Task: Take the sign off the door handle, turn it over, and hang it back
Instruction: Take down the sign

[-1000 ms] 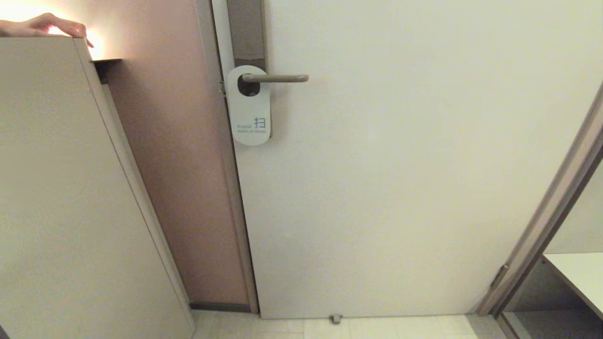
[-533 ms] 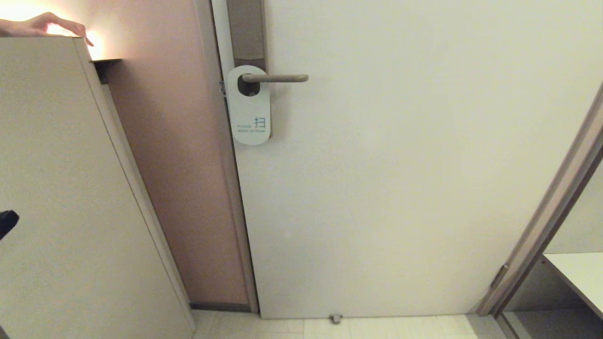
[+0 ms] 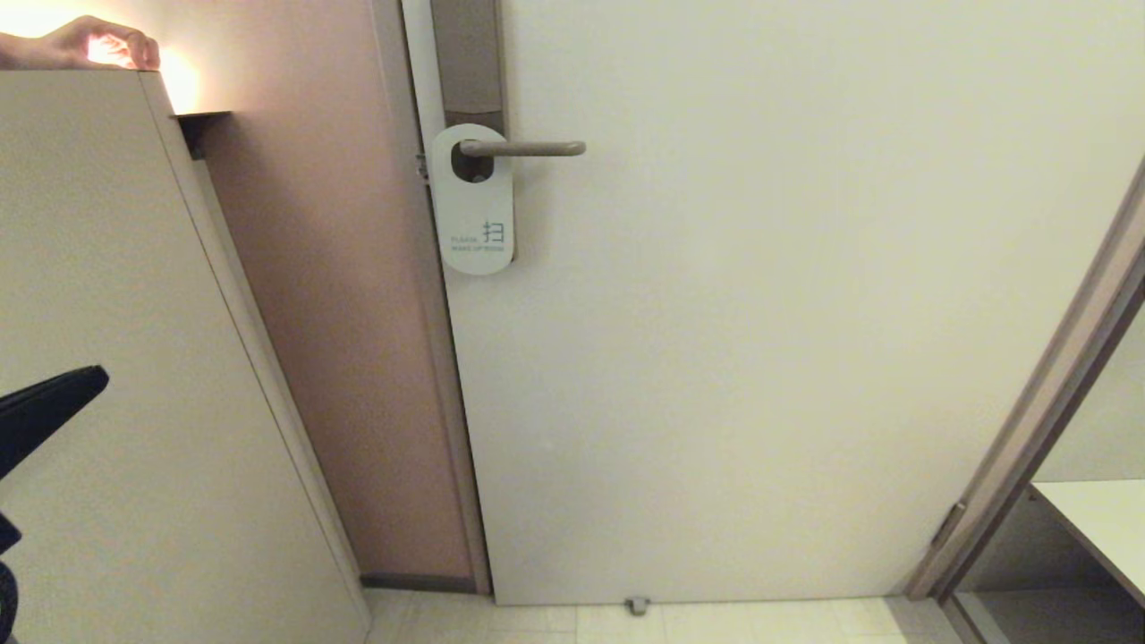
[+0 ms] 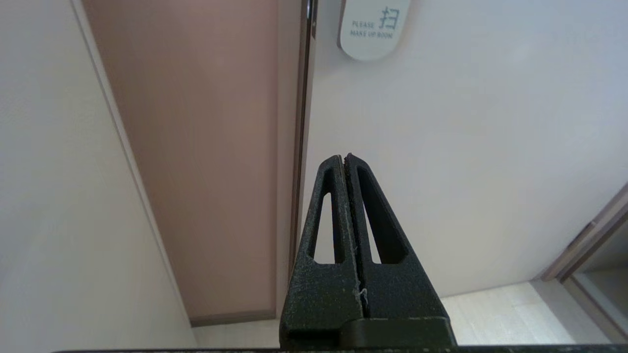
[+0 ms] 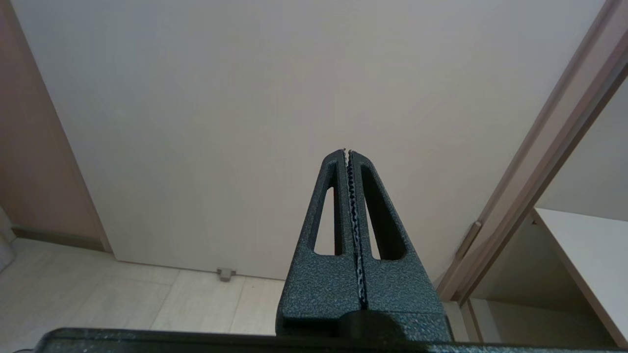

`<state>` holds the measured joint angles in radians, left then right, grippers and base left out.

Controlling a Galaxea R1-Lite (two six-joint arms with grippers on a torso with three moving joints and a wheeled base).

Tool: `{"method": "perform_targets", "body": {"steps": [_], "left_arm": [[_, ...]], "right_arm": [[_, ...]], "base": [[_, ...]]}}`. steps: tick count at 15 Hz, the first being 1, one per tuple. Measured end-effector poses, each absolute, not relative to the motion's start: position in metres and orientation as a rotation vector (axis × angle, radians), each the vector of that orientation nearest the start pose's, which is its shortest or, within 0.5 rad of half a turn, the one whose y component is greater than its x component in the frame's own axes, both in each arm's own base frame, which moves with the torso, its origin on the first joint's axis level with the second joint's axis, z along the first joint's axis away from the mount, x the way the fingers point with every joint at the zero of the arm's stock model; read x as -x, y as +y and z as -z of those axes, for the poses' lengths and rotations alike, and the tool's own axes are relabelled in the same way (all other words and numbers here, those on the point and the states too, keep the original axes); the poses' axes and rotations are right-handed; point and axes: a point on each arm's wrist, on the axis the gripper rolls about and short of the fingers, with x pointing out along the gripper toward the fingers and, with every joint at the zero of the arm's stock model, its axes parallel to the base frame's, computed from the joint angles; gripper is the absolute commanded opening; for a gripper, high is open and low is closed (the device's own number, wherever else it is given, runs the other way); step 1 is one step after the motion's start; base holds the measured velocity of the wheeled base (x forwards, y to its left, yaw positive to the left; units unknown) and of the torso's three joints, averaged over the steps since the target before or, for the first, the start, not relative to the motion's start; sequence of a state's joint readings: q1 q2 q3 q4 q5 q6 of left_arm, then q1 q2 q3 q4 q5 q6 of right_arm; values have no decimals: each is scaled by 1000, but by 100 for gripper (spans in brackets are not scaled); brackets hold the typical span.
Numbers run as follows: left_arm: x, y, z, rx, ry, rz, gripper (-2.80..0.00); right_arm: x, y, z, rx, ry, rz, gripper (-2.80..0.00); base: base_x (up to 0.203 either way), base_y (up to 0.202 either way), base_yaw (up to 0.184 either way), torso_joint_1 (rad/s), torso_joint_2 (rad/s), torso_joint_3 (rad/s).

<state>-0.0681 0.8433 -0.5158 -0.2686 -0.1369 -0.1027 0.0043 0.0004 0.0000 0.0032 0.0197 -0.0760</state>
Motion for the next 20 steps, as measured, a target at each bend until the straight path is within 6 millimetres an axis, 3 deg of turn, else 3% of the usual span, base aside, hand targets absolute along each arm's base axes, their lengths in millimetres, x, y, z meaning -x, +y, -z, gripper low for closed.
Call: {"method": "perform_targets", "body": {"steps": [8, 15, 20], "left_arm": [[-183, 0, -258, 142, 85, 379, -280], [-263, 2, -247, 149, 101, 484, -280], [-308, 1, -242, 156, 110, 522, -280]], "right_arm": [[23, 0, -75, 76, 3, -24, -280], [23, 0, -75, 76, 2, -24, -280], [23, 0, -75, 76, 2, -24, -280]], "base": [[0, 0, 0, 0, 0, 0], [0, 0, 0, 0, 0, 0], [0, 0, 0, 0, 0, 0]]}}
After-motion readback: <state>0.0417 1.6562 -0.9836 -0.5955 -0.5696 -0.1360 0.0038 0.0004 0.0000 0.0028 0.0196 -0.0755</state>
